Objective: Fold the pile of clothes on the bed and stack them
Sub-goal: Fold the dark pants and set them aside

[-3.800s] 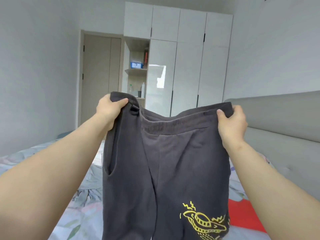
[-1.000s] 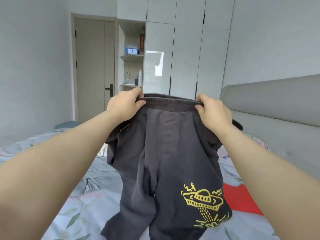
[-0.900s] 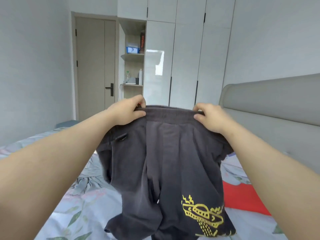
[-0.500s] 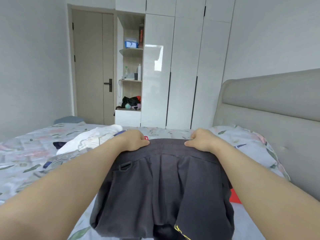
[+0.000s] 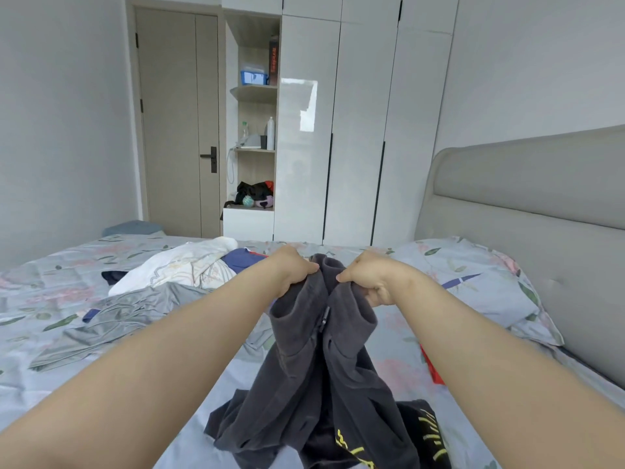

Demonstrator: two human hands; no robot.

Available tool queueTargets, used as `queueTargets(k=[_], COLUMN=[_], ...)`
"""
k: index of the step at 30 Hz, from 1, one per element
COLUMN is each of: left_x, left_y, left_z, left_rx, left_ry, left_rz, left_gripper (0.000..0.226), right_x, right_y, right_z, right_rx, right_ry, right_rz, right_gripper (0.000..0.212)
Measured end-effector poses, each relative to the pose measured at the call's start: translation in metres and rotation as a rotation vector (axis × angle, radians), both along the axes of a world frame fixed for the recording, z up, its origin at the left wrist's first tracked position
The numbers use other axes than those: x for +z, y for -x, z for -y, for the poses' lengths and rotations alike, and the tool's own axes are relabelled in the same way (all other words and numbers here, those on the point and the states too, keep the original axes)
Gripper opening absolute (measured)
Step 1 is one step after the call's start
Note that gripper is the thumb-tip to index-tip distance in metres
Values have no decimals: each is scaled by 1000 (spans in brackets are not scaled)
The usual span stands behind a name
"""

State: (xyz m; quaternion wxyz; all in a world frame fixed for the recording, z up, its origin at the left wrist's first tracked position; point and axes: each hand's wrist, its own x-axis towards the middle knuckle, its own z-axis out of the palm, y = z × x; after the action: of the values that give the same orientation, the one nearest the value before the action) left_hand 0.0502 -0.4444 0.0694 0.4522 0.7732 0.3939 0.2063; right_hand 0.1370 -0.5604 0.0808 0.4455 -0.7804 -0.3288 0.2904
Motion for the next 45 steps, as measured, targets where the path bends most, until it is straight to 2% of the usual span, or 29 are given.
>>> queueTargets(k=[3,6,9,12,15,17,18,20,25,31,34,36,41,45], left_x=[-10,-16,-15,-12,-16,-20,-22,-22,-21,-11,-6,-2,5,3], left_y=[-3,-3,5,19,24,25,26,30,35,41,44,47,50,53], left_z=[6,3,4,18,22,15,12,10,6,0,-2,-4,-6,-11], left_rx=[-24,-60,-120,-292,-357,-316,-294,-279,-295,-393,-442,-469,-499,-444], left_ry=[346,550,591,591,470,399,381,354,260,76,5,-21,-142,-246], left_rz=[158,245,252,190,183,194,186,169,143,-3,-45,-60,-112,-80], left_gripper=[20,26,29,24,8,22,27,34,47,53,56,55,53,46], right_x=[-6,-13,-23,-26,-24,-27,-30,-36,-41,-37,-33,-31,-28,-28], right_y=[11,13,9,11,15,14,11,7,-7,-17,-18,-21,-24,-24], right_z=[2,4,2,1,4,6,6,7,9,17,20,20,21,21], right_rx=[16,-5,-33,-40,3,14,29,84,169,269,316,342,383,281], right_ry=[-90,-174,-285,-359,-400,-398,-386,-322,-196,19,94,108,171,105], right_rz=[-288,-468,-585,-610,-569,-554,-517,-331,447,904,1010,1049,896,932], right_gripper=[11,16,31,36,27,42,54,62,40,30,30,37,47,44])
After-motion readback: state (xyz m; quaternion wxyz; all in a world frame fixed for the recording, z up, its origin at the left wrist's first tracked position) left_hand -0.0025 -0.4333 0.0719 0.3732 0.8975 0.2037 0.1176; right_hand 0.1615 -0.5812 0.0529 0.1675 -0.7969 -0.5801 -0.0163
